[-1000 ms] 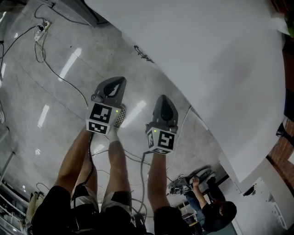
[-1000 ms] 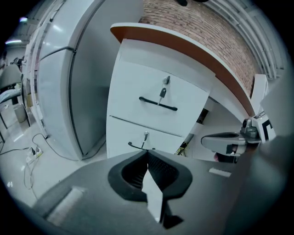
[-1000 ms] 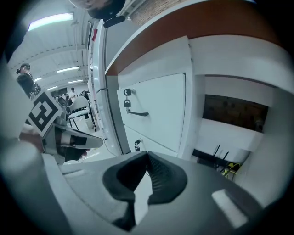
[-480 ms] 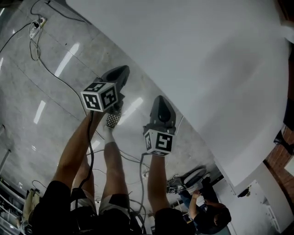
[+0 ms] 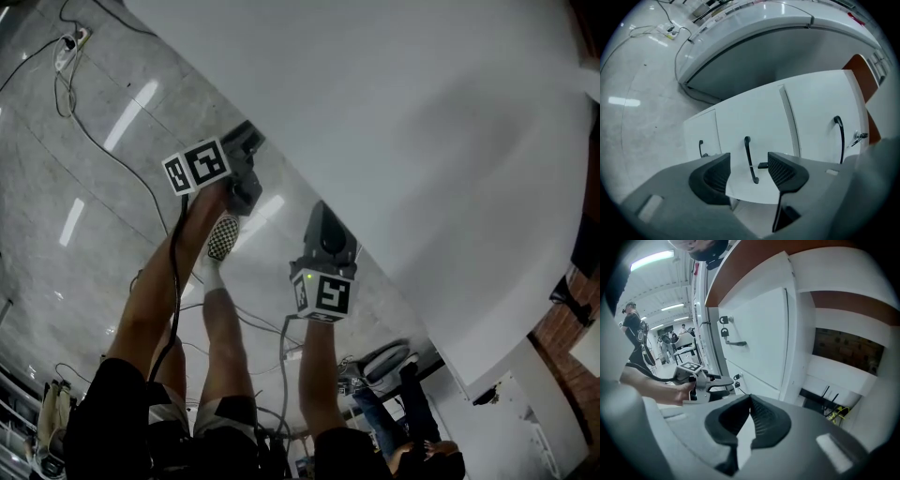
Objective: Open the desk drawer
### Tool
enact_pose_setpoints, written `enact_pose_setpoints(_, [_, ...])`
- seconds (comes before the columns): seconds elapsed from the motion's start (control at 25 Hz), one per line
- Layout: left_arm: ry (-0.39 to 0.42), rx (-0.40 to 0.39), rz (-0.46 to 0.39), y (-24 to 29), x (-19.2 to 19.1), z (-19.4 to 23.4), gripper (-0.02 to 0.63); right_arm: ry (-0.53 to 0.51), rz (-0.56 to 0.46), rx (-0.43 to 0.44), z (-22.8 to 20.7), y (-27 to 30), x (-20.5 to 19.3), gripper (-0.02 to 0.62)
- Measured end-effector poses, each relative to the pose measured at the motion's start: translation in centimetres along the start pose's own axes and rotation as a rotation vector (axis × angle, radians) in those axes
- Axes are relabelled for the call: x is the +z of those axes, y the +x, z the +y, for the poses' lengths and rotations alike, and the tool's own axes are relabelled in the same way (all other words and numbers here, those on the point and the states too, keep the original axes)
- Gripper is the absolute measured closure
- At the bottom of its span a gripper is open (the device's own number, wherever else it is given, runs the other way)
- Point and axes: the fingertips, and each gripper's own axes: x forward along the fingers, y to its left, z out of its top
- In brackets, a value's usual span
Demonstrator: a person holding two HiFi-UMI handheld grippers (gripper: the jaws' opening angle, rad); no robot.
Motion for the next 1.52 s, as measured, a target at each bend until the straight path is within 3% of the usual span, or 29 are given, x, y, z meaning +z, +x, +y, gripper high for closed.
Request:
enact_pose_setpoints(0.32, [-0.01, 0.004, 0.001, 2.5, 0.0, 0.3, 0.338, 0.001, 0.009, 0.007, -0.5, 0.0, -0.5, 0.591])
enact_pose_setpoints(0.44, [-0.023, 0.016, 0.004, 3.0, 0.0, 0.8, 0.406, -0.003, 0.015, 0.005, -0.7, 0.0, -0.5, 0.591])
enact_pose_setpoints(0.8, [-0.035, 0.005, 0.01, 4.0, -0.3, 1.0, 0.502, 0.0, 0.024, -0.015, -1.6, -0.3, -0.9, 0.591])
enact_pose_setpoints(1.16, [-0.073, -0.062, 0.005, 4.3, -0.2, 0.5, 0.574, 0.008, 0.027, -0.039, -2.0, -0.4, -1.2, 0.591])
enact_pose_setpoints(1.52, [-0.088, -0.12, 0.004, 4.0, -0.3, 0.3, 0.583, 0.016, 0.032, -0.063, -1.4, -1.1, -1.8, 0.591])
